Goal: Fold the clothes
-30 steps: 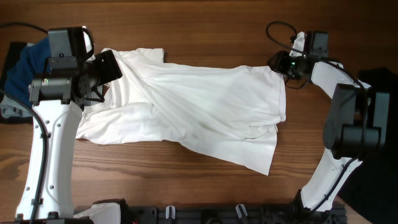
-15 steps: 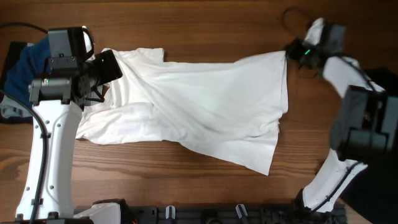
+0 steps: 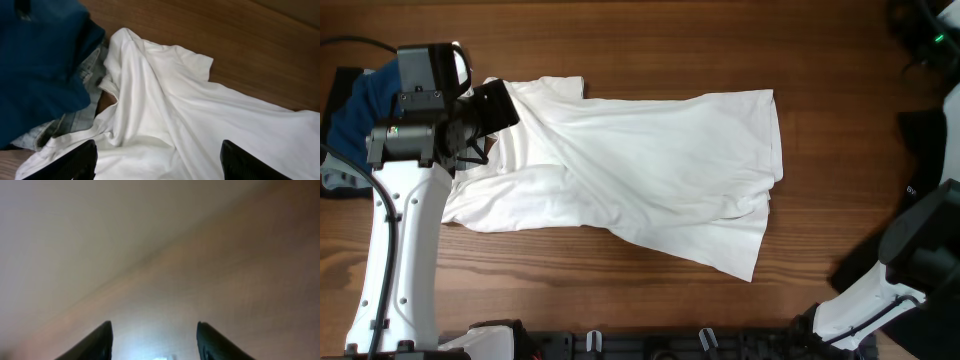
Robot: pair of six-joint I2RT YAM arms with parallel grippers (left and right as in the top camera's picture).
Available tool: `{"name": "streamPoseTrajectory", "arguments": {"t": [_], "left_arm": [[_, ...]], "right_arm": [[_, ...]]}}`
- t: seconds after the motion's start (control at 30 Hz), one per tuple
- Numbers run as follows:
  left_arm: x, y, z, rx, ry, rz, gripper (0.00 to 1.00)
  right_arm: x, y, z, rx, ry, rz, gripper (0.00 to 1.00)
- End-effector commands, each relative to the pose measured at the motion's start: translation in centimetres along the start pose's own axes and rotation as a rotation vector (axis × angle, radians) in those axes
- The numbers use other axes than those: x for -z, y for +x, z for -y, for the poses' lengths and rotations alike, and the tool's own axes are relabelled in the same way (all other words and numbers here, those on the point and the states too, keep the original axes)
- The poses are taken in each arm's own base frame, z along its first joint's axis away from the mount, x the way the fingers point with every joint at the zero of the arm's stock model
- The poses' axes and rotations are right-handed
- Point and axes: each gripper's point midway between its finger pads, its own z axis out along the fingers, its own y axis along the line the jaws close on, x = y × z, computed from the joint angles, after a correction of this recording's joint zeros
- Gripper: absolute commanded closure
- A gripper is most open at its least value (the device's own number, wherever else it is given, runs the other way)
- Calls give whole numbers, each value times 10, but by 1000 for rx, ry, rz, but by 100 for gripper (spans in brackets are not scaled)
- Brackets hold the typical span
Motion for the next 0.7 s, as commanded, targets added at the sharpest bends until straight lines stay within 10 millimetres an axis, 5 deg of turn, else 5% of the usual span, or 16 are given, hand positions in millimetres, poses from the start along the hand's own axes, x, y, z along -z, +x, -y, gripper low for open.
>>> {"name": "streamPoseTrajectory", "arguments": {"t": [0.0,0.13,0.27,0.47,0.67], "left_arm": [[5,1,16,-15,83,-9,20],[5,5,19,-14,101,-26,20],[5,10,17,-13,95,-48,19],[5,17,15,-10,86,-75,19],[5,17,15,-10,86,-74,19]], "right_arm": [[-41,89,-15,78,37,-271,42],[-74,148,-16,123,148,-396,41],[-105,181,-4,162,308,-417,35],[-135,198,8,223,382,-398,31],[-139,211,19,212,406,-437,32]]}}
